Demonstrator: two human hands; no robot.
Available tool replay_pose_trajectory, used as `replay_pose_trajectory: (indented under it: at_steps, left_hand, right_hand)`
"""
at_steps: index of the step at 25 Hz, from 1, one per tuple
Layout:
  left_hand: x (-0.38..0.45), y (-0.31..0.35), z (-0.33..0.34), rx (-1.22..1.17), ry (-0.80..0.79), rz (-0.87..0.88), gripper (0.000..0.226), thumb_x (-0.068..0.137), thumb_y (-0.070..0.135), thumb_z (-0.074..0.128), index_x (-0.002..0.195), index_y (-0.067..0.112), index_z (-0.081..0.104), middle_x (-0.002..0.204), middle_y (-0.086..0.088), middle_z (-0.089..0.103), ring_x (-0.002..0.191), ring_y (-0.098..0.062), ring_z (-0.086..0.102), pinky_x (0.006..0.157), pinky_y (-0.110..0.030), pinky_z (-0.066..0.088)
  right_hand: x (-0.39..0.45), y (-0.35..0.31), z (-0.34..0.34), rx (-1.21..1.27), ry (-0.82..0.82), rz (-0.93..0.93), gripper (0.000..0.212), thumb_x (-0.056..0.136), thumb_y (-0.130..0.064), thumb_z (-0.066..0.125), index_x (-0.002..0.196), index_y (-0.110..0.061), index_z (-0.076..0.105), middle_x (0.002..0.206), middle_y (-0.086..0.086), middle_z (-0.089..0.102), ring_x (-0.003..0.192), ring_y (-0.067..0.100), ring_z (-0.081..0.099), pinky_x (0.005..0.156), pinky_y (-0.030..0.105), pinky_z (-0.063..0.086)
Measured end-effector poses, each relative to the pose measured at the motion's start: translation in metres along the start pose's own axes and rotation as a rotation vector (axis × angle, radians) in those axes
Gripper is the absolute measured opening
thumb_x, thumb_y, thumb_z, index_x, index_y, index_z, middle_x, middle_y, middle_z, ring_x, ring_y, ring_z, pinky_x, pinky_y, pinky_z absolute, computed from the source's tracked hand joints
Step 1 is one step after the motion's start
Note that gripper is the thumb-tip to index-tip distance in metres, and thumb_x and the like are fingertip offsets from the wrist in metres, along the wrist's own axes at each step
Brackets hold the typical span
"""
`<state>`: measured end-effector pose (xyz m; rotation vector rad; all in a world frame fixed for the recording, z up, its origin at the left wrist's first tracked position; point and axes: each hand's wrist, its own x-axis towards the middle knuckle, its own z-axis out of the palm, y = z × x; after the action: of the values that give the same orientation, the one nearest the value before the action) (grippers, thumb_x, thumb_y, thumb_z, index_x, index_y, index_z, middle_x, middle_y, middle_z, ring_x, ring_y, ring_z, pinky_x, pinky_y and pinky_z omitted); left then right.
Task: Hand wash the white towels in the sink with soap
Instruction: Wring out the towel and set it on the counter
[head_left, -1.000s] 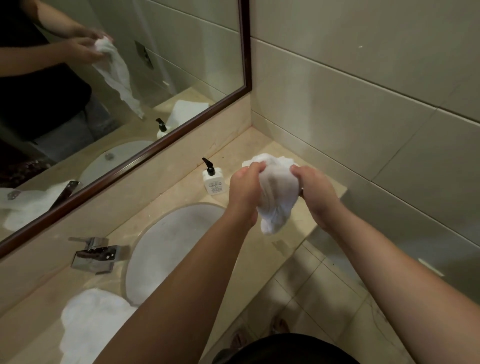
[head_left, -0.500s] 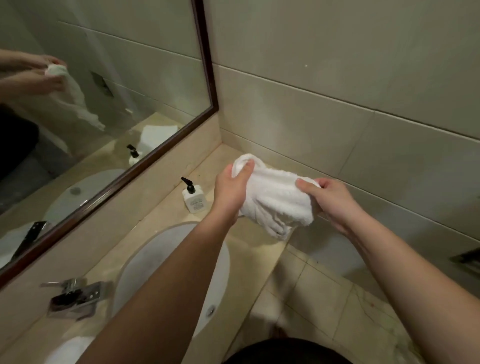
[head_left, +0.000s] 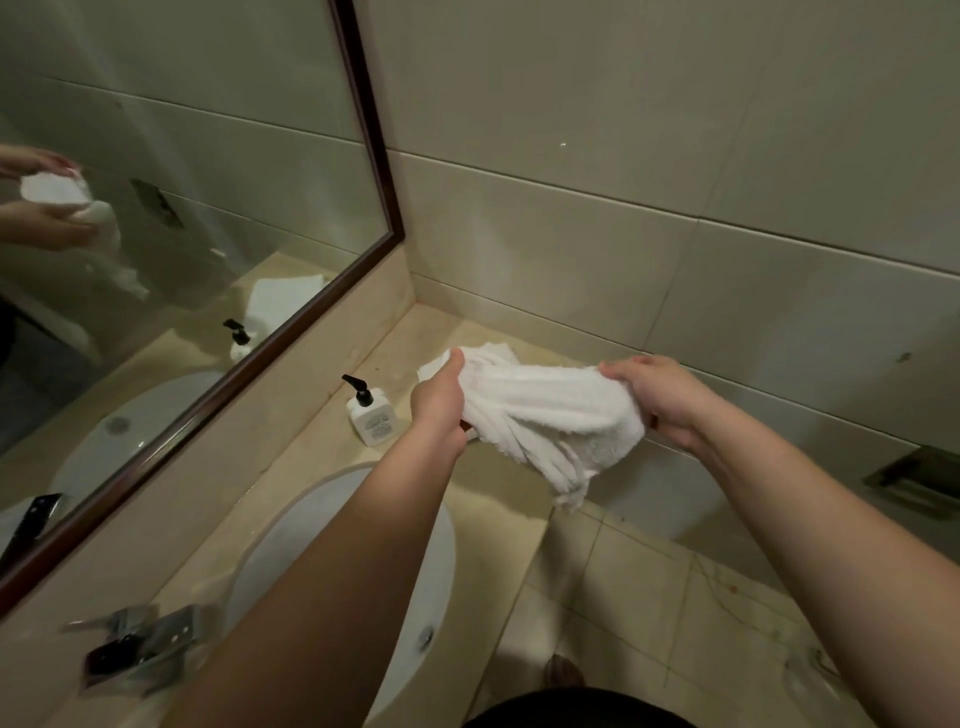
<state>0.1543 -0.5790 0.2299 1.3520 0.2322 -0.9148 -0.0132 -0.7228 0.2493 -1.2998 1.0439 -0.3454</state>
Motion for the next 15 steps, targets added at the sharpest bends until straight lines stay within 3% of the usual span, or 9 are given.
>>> replay_pose_trajectory:
  at_steps: [3, 6, 8, 10, 13, 15]
  left_hand:
    - [-0.006, -0.001, 0.004, -0.04, -0.002, -0.094, 0.033, 0.103, 0.039, 0.05, 0.113, 0.009, 0.058, 0.098, -0.006, 0.067, 0.085, -0.025, 0.065, 0.06, -0.038, 0.048]
    - [-0.007, 0.0, 0.005, -0.075, -0.061, -0.177, 0.052, 0.105, 0.046, 0.04, 0.132, 0.005, 0.053, 0.122, -0.01, 0.064, 0.111, -0.032, 0.064, 0.067, -0.043, 0.049]
    - [0.0, 0.0, 0.0, -0.017, -0.065, -0.129, 0.056, 0.098, 0.048, 0.055, 0.129, 0.002, 0.057, 0.119, -0.011, 0.068, 0.098, -0.033, 0.07, 0.06, -0.043, 0.055]
    - [0.007, -0.002, -0.007, 0.065, 0.018, -0.003, 0.049, 0.09, 0.04, 0.072, 0.117, 0.001, 0.063, 0.107, -0.013, 0.073, 0.08, -0.026, 0.073, 0.049, -0.031, 0.055]
    - [0.008, 0.0, -0.009, 0.146, 0.11, 0.08, 0.039, 0.094, 0.041, 0.066, 0.111, 0.005, 0.062, 0.097, -0.007, 0.07, 0.073, -0.019, 0.068, 0.044, -0.025, 0.051]
    - [0.009, 0.004, -0.004, 0.08, 0.036, -0.01, 0.053, 0.098, 0.052, 0.053, 0.125, 0.007, 0.058, 0.106, -0.009, 0.07, 0.086, -0.024, 0.069, 0.055, -0.031, 0.055]
  right_hand:
    - [-0.002, -0.011, -0.007, 0.033, 0.159, -0.102, 0.022, 0.092, -0.012, 0.063, 0.074, -0.017, 0.05, 0.065, 0.004, 0.05, 0.044, 0.014, 0.043, 0.038, 0.016, 0.028]
    - [-0.003, -0.006, -0.006, 0.159, 0.241, -0.162, 0.029, 0.089, -0.009, 0.062, 0.07, -0.02, 0.043, 0.063, 0.001, 0.042, 0.049, 0.015, 0.038, 0.041, 0.018, 0.025]
    - [-0.004, 0.002, -0.007, 0.194, 0.206, -0.115, 0.032, 0.083, 0.0, 0.06, 0.069, -0.022, 0.041, 0.064, 0.001, 0.042, 0.053, 0.016, 0.037, 0.047, 0.022, 0.025]
    - [-0.003, 0.004, -0.012, 0.228, 0.198, -0.121, 0.036, 0.082, 0.006, 0.058, 0.07, -0.023, 0.041, 0.065, 0.001, 0.043, 0.054, 0.016, 0.037, 0.046, 0.023, 0.024]
    - [0.003, 0.001, -0.018, 0.362, 0.206, -0.126, 0.022, 0.088, 0.002, 0.06, 0.085, -0.019, 0.056, 0.072, 0.003, 0.06, 0.058, 0.016, 0.055, 0.044, 0.021, 0.041]
    - [0.013, 0.011, -0.019, 0.389, 0.125, 0.05, 0.011, 0.094, -0.002, 0.057, 0.102, -0.008, 0.062, 0.073, 0.007, 0.07, 0.056, 0.016, 0.066, 0.045, 0.025, 0.053]
